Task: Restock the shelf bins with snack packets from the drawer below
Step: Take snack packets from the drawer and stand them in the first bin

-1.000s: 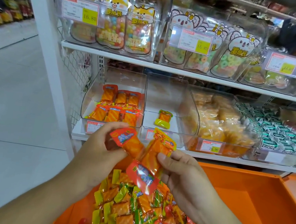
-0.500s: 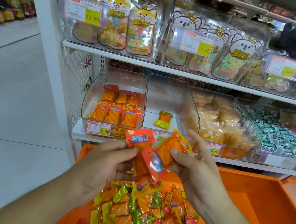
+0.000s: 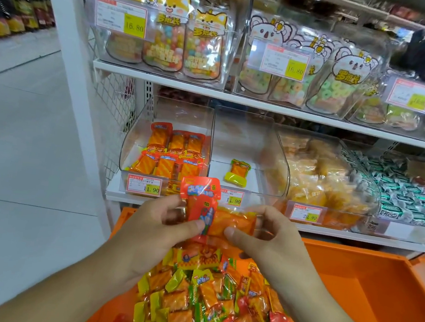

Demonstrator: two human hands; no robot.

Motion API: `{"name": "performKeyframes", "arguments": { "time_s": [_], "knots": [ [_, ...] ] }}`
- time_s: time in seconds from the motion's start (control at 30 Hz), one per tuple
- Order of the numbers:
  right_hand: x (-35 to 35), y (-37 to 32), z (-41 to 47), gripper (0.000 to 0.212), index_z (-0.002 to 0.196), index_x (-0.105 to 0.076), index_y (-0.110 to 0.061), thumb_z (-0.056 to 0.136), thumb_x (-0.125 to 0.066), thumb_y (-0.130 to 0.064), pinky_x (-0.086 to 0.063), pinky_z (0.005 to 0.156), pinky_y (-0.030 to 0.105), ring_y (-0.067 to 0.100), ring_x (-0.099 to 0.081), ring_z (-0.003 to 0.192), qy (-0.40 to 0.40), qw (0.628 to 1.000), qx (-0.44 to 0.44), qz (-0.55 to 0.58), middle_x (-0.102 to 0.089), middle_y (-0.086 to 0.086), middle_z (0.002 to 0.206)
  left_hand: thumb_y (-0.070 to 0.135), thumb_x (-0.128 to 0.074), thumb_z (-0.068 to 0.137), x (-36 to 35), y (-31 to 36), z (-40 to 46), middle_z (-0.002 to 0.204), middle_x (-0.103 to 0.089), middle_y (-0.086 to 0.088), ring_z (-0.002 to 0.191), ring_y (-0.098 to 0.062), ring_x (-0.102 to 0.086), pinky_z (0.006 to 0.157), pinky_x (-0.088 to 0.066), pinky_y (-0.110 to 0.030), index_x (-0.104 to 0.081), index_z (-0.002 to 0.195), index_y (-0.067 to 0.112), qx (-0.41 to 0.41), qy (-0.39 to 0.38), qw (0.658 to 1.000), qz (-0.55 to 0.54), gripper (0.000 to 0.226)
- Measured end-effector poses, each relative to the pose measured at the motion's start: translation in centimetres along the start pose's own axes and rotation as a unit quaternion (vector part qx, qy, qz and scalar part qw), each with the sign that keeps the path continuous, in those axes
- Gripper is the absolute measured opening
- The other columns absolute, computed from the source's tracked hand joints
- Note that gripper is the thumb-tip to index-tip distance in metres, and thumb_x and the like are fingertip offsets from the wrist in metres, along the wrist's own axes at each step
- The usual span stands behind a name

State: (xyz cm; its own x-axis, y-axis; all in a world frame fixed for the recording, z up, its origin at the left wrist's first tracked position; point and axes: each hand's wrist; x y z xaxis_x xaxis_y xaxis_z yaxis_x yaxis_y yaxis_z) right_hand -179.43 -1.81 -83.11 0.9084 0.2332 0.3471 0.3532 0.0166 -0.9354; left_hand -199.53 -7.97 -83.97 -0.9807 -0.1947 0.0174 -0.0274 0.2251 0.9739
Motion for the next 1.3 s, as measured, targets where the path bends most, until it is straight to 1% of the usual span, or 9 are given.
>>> {"name": "performKeyframes", "arguments": {
  "time_s": [0.1, 0.27, 0.4, 0.57, 0.73, 1.0, 1.1, 1.2, 1.3],
  "knots": [
    [0.7, 0.1, 0.2, 0.038, 0.103, -0.071, -0.035, 0.074, -0.092, -0.023, -0.058, 0.08, 0.029, 0.012, -0.068, 0.09, -0.031, 0.994, 0.06, -0.082, -0.071, -0.007, 0.097, 0.031, -0.077, 0.089, 0.3, 0.3, 0.1, 0.109, -0.079, 0.01, 0.103, -0.01, -0.075, 0.092, -0.061, -0.041, -0.073, 0.12, 0.035, -0.008, -0.021, 0.999, 0.028, 0.032],
    [1.1, 0.3, 0.6, 0.02, 0.07, -0.071, -0.034, 0.078, -0.089, -0.032, -0.043, 0.079, 0.014, 0.003, -0.063, 0.092, -0.022, 0.972, 0.132, -0.196, -0.064, -0.014, 0.09, 0.034, -0.074, 0.091, 0.7, 0.4, 0.3, 0.102, -0.079, 0.015, 0.096, -0.004, -0.075, 0.092, -0.061, -0.039, -0.074, 0.115, 0.037, -0.018, 0.013, 0.999, 0.034, 0.024],
    [0.7, 0.6, 0.5, 0.024, 0.067, -0.071, -0.022, 0.087, -0.082, -0.028, -0.037, 0.058, 0.022, 0.006, -0.046, 0.056, -0.046, 0.988, 0.075, -0.128, -0.051, -0.008, 0.059, 0.031, -0.071, 0.094, 0.4, 0.2, 0.3, 0.104, -0.08, 0.008, 0.102, -0.013, -0.075, 0.1, -0.057, -0.048, -0.077, 0.109, 0.038, -0.006, 0.008, 1.0, 0.006, 0.018],
    [-1.6, 1.2, 0.3, 0.023, 0.071, -0.075, -0.016, 0.088, -0.082, -0.031, -0.042, 0.056, 0.038, 0.017, -0.043, 0.055, -0.006, 0.998, 0.052, -0.027, -0.046, 0.004, 0.057, 0.019, -0.073, 0.094, -0.2, 0.1, 0.0, 0.105, -0.08, 0.005, 0.101, -0.014, -0.076, 0.094, -0.058, -0.04, -0.078, 0.11, 0.029, -0.003, -0.02, 1.0, -0.018, 0.019],
    [-2.8, 0.8, 0.5, 0.033, 0.067, -0.066, -0.012, 0.087, -0.082, -0.034, -0.035, 0.054, 0.025, 0.01, -0.036, 0.055, 0.031, 0.995, 0.083, -0.048, -0.038, -0.007, 0.055, 0.02, -0.077, 0.091, -0.4, 0.0, -0.3, 0.106, -0.079, 0.014, 0.1, -0.004, -0.074, 0.088, -0.06, -0.029, -0.076, 0.112, 0.033, -0.016, -0.025, 1.0, 0.0, 0.025],
    [-3.6, 0.0, 0.9, 0.019, 0.084, -0.067, -0.025, 0.086, -0.082, -0.035, -0.053, 0.066, 0.035, 0.013, -0.063, 0.068, 0.009, 0.994, 0.073, -0.082, -0.068, 0.001, 0.072, 0.021, -0.074, 0.094, 0.5, -0.2, 0.2, 0.109, -0.078, 0.016, 0.107, -0.006, -0.072, 0.102, -0.055, -0.042, -0.075, 0.112, 0.041, -0.019, -0.025, 0.998, 0.048, 0.027],
    [-3.9, -0.1, 1.3, 0.014, 0.084, -0.069, -0.026, 0.086, -0.083, -0.028, -0.052, 0.063, 0.04, 0.012, -0.06, 0.059, -0.003, 0.997, 0.051, -0.058, -0.067, 0.001, 0.067, 0.028, -0.076, 0.092, 0.6, -0.1, 0.4, 0.109, -0.077, 0.018, 0.108, -0.005, -0.071, 0.103, -0.054, -0.042, -0.074, 0.11, 0.047, -0.026, -0.014, 0.998, 0.056, 0.026],
    [-3.9, -0.4, 1.9, 0.017, 0.08, -0.069, -0.021, 0.085, -0.084, -0.024, -0.048, 0.06, 0.038, 0.014, -0.055, 0.053, -0.003, 0.998, 0.041, -0.043, -0.061, 0.0, 0.059, 0.036, -0.075, 0.091, 0.9, 0.1, 0.8, 0.106, -0.076, 0.023, 0.104, 0.0, -0.07, 0.1, -0.055, -0.035, -0.073, 0.106, 0.052, -0.036, -0.002, 0.995, 0.092, 0.022],
    [-4.2, -1.0, 2.6, 0.01, 0.088, -0.07, -0.025, 0.089, -0.08, -0.026, -0.055, 0.063, 0.042, 0.014, -0.062, 0.062, -0.023, 0.997, 0.047, -0.055, -0.066, -0.001, 0.068, 0.03, -0.077, 0.091, 1.5, 1.0, 1.6, 0.096, -0.076, 0.026, 0.09, 0.007, -0.07, 0.081, -0.055, -0.017, -0.076, 0.098, 0.046, -0.049, 0.018, 0.992, 0.112, 0.018]
  ]
}}
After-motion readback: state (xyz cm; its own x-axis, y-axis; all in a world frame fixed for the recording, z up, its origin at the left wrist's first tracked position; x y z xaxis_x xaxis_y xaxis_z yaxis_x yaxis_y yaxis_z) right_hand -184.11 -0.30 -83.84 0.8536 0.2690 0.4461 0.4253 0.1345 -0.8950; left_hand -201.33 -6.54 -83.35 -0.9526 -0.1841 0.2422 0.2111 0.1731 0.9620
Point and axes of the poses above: each hand's wrist, its own z-axis towards the middle knuckle, its own x-axis out of the back of the hand, y = z × x
